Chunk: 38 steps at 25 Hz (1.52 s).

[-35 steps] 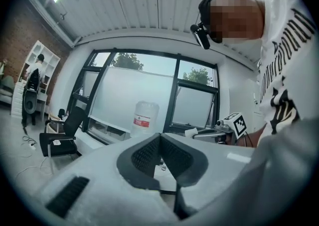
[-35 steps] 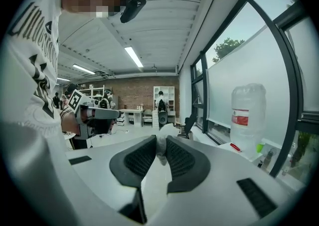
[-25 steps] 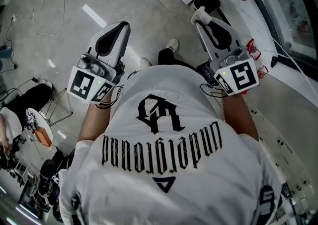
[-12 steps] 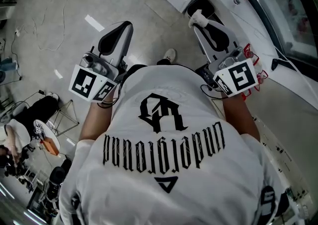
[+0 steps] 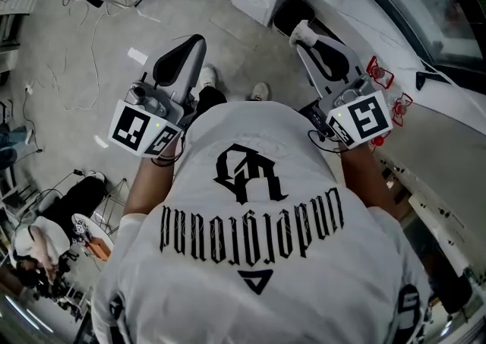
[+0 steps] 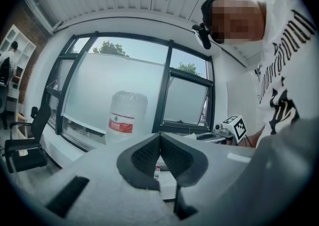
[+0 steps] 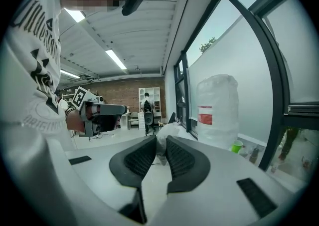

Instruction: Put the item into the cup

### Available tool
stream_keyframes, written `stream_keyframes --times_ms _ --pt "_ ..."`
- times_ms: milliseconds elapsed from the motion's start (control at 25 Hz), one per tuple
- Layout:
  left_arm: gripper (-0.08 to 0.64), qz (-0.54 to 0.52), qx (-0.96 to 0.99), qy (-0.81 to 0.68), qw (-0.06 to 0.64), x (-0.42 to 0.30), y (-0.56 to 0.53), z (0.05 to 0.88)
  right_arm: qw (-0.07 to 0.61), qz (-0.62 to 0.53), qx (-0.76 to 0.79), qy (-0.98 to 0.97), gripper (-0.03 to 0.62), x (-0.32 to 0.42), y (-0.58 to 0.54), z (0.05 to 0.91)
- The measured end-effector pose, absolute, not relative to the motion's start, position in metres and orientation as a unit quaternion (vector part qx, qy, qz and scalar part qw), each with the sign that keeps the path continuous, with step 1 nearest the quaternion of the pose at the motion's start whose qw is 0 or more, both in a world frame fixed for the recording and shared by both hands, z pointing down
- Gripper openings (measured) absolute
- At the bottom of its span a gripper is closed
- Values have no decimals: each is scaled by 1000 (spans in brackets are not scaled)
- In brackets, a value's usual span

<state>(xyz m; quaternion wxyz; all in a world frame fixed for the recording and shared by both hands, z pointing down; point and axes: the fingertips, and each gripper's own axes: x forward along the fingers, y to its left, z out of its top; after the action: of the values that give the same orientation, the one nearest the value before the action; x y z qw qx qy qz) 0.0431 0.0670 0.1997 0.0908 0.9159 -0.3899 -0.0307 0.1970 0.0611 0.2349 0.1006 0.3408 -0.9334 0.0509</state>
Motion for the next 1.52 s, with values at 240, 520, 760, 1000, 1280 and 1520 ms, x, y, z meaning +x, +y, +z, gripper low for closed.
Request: stream_keyframes --times_ms 240,520,760,1000,1280,1520 --pt "15 -29 935 -344 86 37 41 196 105 43 392 -913 67 192 52 232" --pt "15 -29 951 -295 86 11 15 195 111 43 439 -890 67 165 45 230" --pt "15 -34 959 -269 86 -28 -10 194 116 40 465 -877 67 125 30 228" --pt "15 -41 965 -245 88 -70 -31 193 121 36 488 -864 67 84 16 224" --pt "15 -45 968 -227 95 -117 -47 194 126 33 507 -852 67 41 5 222" --pt "15 -39 970 -220 96 -145 -51 202 128 35 512 -849 67 12 -1 227"
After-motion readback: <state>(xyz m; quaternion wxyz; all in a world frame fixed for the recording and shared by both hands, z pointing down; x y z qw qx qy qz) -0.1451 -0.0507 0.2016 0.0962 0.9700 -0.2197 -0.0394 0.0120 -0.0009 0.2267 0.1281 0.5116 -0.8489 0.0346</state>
